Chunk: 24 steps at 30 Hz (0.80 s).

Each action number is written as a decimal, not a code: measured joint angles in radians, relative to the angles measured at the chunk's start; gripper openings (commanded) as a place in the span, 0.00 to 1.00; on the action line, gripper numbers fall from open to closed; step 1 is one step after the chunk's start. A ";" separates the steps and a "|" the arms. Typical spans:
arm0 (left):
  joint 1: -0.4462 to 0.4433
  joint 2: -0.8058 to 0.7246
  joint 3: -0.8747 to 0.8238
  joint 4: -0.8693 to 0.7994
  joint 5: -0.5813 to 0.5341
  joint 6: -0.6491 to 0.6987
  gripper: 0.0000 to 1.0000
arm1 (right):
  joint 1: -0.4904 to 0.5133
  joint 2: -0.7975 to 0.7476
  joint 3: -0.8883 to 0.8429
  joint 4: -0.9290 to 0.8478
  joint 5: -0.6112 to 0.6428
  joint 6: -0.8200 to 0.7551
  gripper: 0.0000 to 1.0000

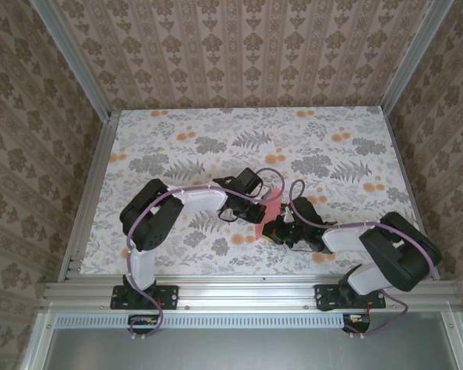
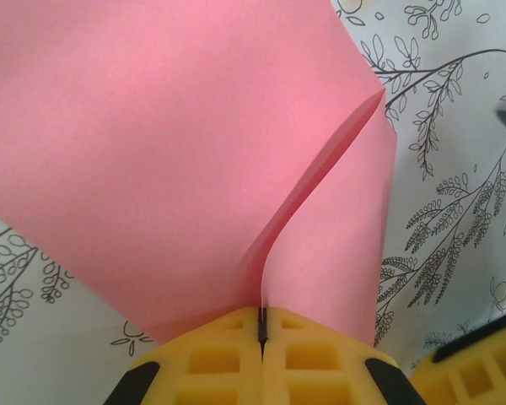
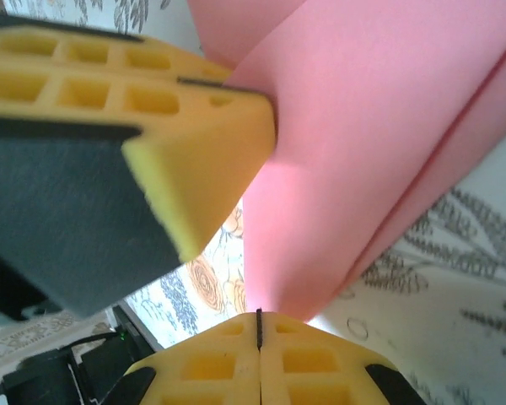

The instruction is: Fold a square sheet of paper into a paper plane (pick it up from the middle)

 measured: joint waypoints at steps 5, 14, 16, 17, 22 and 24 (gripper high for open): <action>0.002 0.000 0.000 0.000 0.006 -0.002 0.04 | 0.027 -0.016 0.031 -0.089 0.025 -0.023 0.08; 0.003 0.001 0.000 0.001 0.010 -0.008 0.04 | 0.053 0.044 0.090 -0.116 0.050 -0.041 0.07; 0.004 0.001 0.000 0.001 0.013 -0.012 0.04 | 0.053 0.071 0.090 -0.113 0.054 -0.041 0.07; 0.003 0.001 -0.001 0.002 0.014 -0.012 0.04 | 0.052 0.083 0.090 -0.102 0.051 -0.040 0.07; 0.006 0.001 -0.002 0.005 0.014 -0.012 0.04 | 0.053 0.095 0.093 -0.087 0.049 -0.041 0.07; 0.007 0.001 -0.004 0.007 0.016 -0.012 0.04 | 0.053 0.090 0.095 -0.096 0.051 -0.042 0.07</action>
